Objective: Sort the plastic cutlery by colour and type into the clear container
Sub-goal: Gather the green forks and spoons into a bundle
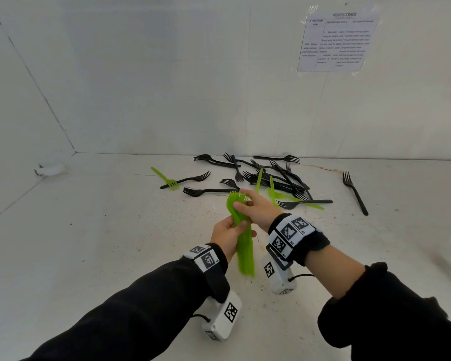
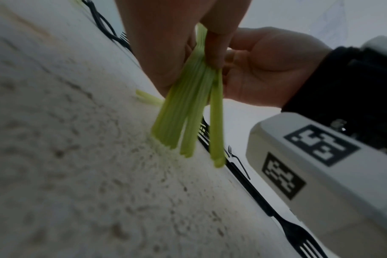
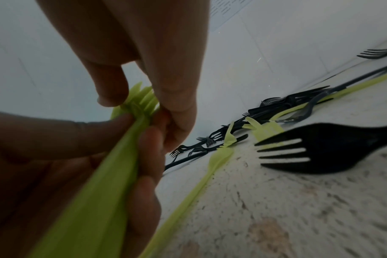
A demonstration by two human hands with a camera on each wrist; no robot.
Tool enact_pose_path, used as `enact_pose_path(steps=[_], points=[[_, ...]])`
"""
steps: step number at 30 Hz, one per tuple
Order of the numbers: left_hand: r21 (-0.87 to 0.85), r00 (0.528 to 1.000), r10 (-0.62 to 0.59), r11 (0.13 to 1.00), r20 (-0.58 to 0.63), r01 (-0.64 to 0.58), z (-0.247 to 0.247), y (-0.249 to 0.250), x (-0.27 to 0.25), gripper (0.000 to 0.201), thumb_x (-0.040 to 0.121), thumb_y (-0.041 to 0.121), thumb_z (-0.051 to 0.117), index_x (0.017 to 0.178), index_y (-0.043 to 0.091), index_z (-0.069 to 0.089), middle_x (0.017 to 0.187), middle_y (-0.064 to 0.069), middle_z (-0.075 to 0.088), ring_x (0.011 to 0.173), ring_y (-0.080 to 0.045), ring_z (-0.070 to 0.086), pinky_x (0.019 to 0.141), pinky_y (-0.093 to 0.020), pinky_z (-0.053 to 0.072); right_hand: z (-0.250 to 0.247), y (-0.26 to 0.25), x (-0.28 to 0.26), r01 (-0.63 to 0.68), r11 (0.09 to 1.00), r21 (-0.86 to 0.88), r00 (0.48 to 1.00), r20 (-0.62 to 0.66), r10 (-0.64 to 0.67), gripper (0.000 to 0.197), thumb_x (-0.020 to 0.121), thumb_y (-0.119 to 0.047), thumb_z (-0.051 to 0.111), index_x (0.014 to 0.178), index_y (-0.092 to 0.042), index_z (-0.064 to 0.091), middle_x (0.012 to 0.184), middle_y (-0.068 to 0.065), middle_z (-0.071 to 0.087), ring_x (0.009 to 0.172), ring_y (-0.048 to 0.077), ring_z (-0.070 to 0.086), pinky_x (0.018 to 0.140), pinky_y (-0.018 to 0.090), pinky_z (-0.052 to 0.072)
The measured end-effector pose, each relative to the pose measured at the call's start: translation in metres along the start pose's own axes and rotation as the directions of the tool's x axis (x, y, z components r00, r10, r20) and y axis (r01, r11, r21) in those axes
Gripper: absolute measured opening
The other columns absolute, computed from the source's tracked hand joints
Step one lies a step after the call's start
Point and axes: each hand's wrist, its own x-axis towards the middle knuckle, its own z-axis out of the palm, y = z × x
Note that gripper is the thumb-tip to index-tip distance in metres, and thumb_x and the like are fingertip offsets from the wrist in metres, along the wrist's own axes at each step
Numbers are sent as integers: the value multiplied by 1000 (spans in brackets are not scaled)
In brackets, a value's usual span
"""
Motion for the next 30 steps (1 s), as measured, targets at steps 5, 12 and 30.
enact_pose_path(steps=[5, 12, 30], points=[[-77, 995, -63, 995, 75, 69, 0, 4, 0, 17, 97, 4, 44, 109, 2, 56, 92, -9, 64, 77, -23, 61, 71, -33, 50, 1, -4, 3, 28, 998, 51, 999, -26, -27, 43, 88, -15, 61, 128, -16, 46, 115, 12, 59, 102, 27, 61, 94, 46, 50], [-17, 981, -105, 994, 162, 109, -4, 9, 0, 17, 97, 10, 44, 98, 3, 59, 87, -10, 64, 70, -20, 64, 65, -28, 55, -8, -4, -1, 76, 976, 206, 994, 66, -91, 35, 89, -6, 59, 121, -14, 48, 100, 9, 62, 93, 29, 62, 93, 53, 48], [353, 971, 103, 919, 216, -176, -2, 18, 3, 21, 92, -2, 44, 91, 16, 54, 79, -4, 59, 71, -16, 58, 73, -27, 48, -8, 2, -13, 373, 875, 307, 915, 34, -402, 51, 83, 14, 56, 124, -15, 45, 107, -1, 63, 99, 12, 64, 92, 28, 53]])
